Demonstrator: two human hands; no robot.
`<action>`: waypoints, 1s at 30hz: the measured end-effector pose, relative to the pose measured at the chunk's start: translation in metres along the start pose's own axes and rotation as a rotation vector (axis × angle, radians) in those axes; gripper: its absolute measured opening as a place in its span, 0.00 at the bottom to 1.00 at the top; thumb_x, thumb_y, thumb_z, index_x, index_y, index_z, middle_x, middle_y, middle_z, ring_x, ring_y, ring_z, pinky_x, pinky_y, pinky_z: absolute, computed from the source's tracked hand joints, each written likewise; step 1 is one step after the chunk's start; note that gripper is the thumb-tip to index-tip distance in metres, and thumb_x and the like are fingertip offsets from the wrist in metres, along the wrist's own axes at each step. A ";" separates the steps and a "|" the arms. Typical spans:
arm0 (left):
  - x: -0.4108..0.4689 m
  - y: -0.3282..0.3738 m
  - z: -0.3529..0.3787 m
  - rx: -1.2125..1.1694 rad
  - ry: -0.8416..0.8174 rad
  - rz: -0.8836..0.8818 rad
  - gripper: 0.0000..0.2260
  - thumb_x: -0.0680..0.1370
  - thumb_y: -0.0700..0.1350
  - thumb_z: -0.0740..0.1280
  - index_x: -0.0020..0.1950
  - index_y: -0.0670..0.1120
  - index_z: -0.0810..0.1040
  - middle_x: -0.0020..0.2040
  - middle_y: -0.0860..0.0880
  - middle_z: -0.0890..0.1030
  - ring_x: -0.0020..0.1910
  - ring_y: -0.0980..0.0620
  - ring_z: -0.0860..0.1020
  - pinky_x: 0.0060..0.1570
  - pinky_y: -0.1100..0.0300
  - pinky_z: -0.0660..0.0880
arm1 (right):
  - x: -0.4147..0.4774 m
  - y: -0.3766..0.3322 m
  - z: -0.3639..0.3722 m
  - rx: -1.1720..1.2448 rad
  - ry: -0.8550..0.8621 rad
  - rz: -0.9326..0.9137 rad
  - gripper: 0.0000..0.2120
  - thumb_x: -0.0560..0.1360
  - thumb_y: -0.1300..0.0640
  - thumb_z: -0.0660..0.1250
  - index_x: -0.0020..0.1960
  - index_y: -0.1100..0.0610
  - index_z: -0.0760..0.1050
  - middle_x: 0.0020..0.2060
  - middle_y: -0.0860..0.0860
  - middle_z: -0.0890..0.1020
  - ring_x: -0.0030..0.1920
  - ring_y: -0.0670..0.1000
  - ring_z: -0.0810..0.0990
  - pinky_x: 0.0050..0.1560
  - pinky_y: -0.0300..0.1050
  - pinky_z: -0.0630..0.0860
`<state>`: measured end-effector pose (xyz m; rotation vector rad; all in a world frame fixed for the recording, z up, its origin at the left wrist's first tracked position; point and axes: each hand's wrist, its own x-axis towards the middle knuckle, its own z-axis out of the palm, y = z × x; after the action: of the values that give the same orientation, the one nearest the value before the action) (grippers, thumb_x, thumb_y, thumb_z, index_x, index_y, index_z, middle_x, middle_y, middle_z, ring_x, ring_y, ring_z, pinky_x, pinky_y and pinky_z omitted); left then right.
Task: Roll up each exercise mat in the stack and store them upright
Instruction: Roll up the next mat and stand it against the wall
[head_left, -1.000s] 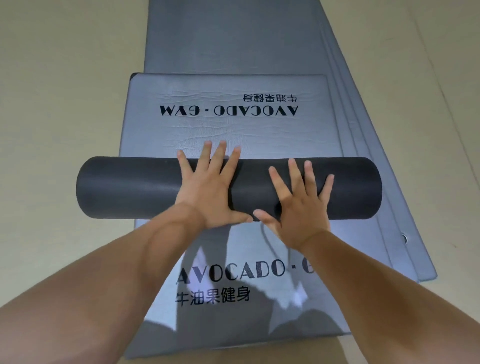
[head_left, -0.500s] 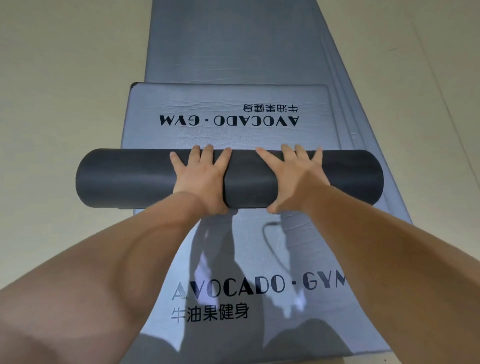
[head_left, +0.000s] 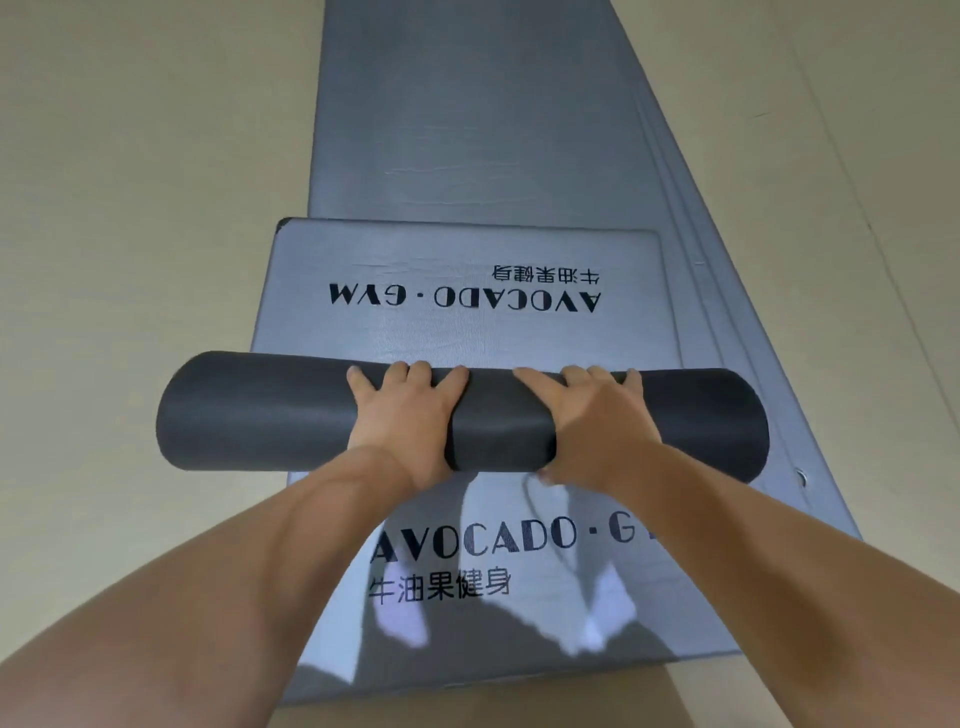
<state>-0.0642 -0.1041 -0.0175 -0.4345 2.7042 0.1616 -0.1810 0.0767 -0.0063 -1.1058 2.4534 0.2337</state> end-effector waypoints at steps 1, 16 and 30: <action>-0.013 0.000 0.003 0.007 -0.030 0.011 0.43 0.66 0.66 0.72 0.75 0.58 0.56 0.63 0.47 0.71 0.64 0.42 0.69 0.67 0.26 0.57 | -0.010 -0.006 0.004 -0.006 -0.022 -0.022 0.54 0.64 0.33 0.75 0.79 0.36 0.46 0.62 0.52 0.75 0.62 0.57 0.73 0.70 0.66 0.64; -0.001 -0.019 -0.025 -0.119 -0.270 -0.083 0.49 0.54 0.63 0.82 0.70 0.59 0.65 0.58 0.53 0.75 0.60 0.46 0.74 0.62 0.37 0.66 | -0.057 -0.042 0.065 -0.017 0.262 -0.095 0.48 0.72 0.20 0.50 0.84 0.46 0.56 0.83 0.62 0.52 0.82 0.69 0.48 0.72 0.83 0.49; -0.053 -0.009 0.040 0.050 0.061 -0.101 0.60 0.68 0.78 0.61 0.80 0.46 0.30 0.79 0.46 0.25 0.77 0.35 0.28 0.67 0.20 0.48 | 0.013 -0.028 0.009 -0.011 0.157 -0.004 0.49 0.67 0.15 0.36 0.82 0.37 0.35 0.85 0.53 0.42 0.83 0.61 0.39 0.76 0.75 0.36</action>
<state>-0.0006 -0.0911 -0.0339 -0.5679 2.7312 0.0534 -0.1649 0.0516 -0.0194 -1.1737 2.5896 0.1648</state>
